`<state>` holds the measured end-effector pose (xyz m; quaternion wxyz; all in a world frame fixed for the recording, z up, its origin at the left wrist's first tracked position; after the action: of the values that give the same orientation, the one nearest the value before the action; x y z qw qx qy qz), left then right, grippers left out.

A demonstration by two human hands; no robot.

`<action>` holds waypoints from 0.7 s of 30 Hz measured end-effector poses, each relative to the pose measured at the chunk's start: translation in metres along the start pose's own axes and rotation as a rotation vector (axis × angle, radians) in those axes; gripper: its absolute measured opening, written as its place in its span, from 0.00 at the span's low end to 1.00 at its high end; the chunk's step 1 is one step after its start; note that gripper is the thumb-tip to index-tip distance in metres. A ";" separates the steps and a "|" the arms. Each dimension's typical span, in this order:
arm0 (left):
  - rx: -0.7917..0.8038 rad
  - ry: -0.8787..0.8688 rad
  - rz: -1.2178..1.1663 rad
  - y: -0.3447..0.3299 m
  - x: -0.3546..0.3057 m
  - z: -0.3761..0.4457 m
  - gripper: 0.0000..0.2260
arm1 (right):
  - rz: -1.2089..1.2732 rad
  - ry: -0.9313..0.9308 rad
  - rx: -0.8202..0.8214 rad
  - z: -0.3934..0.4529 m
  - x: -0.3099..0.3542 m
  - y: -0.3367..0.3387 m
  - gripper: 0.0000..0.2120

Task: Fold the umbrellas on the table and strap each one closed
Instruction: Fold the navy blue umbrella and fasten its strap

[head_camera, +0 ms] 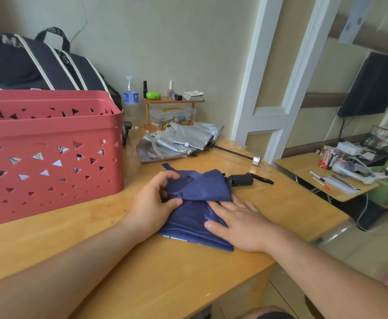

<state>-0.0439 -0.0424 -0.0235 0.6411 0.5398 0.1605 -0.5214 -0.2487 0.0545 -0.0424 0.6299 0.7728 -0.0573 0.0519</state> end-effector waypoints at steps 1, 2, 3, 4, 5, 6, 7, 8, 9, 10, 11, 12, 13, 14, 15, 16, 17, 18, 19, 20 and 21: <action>0.014 0.005 -0.017 0.001 0.003 0.001 0.21 | 0.013 0.010 -0.011 0.000 0.001 0.001 0.35; 0.009 0.015 -0.045 0.002 0.007 0.002 0.20 | 0.031 0.025 -0.026 -0.001 0.002 0.002 0.35; -0.003 0.034 -0.085 0.004 0.010 0.002 0.18 | 0.068 0.043 -0.059 -0.002 0.002 0.004 0.34; -0.011 0.051 -0.131 0.004 0.013 0.001 0.17 | 0.122 0.058 -0.109 -0.004 0.000 0.005 0.33; -0.013 0.063 -0.166 0.004 0.014 0.001 0.16 | 0.209 0.062 -0.191 -0.006 -0.002 0.008 0.30; -0.010 0.068 -0.179 0.002 0.015 0.002 0.16 | 0.315 0.045 -0.314 -0.010 -0.006 0.012 0.24; -0.005 0.069 -0.177 0.001 0.015 0.002 0.15 | 0.428 0.016 -0.472 -0.016 -0.013 0.018 0.18; -0.003 0.066 -0.177 0.000 0.014 0.001 0.14 | 0.498 -0.013 -0.645 -0.021 -0.019 0.024 0.17; -0.007 0.063 -0.184 0.000 0.014 0.001 0.12 | 0.517 -0.039 -0.793 -0.025 -0.024 0.031 0.18; -0.014 0.063 -0.197 0.000 0.013 0.000 0.09 | 0.522 -0.060 -0.891 -0.027 -0.025 0.038 0.17; -0.023 0.066 -0.208 0.001 0.014 0.000 0.07 | 0.536 -0.080 -0.944 -0.025 -0.025 0.044 0.14; -0.030 0.069 -0.218 0.002 0.014 0.000 0.06 | 0.564 -0.098 -0.949 -0.022 -0.021 0.050 0.10; -0.036 0.074 -0.226 0.002 0.014 0.000 0.06 | 0.614 -0.123 -0.908 -0.016 -0.017 0.053 0.06; -0.036 0.083 -0.235 0.002 0.016 0.000 0.07 | 0.696 -0.156 -0.820 -0.007 -0.013 0.051 0.08; -0.034 0.095 -0.242 0.001 0.017 0.000 0.08 | 0.817 -0.183 -0.718 0.002 -0.011 0.046 0.13; -0.032 0.105 -0.244 0.001 0.018 0.000 0.08 | 0.960 -0.202 -0.622 0.009 -0.008 0.039 0.18; -0.033 0.113 -0.239 0.001 0.019 0.000 0.09 | 1.072 -0.218 -0.556 0.013 -0.007 0.034 0.21; -0.036 0.121 -0.228 0.001 0.020 0.000 0.10 | 1.138 -0.232 -0.529 0.014 -0.009 0.031 0.24; -0.041 0.127 -0.213 0.000 0.021 0.001 0.10 | 1.170 -0.245 -0.521 0.012 -0.012 0.030 0.26; -0.043 0.134 -0.195 0.000 0.021 0.001 0.10 | 1.183 -0.252 -0.512 0.007 -0.015 0.030 0.27; -0.044 0.146 -0.181 0.000 0.022 0.001 0.11 | 1.168 -0.253 -0.500 0.001 -0.017 0.030 0.26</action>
<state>-0.0352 -0.0543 -0.0398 0.5897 0.5453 0.2662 -0.5330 -0.2701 0.0483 -0.0160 0.6471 0.4446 -0.5526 0.2797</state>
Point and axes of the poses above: each hand's wrist, its own z-axis towards the middle knuckle, its own y-axis out of the back of the hand, x = y × z, the point moved 6 cm from there along z, towards the middle knuckle, and after that the axes turned 2 degrees about z, right-handed, at the moved point
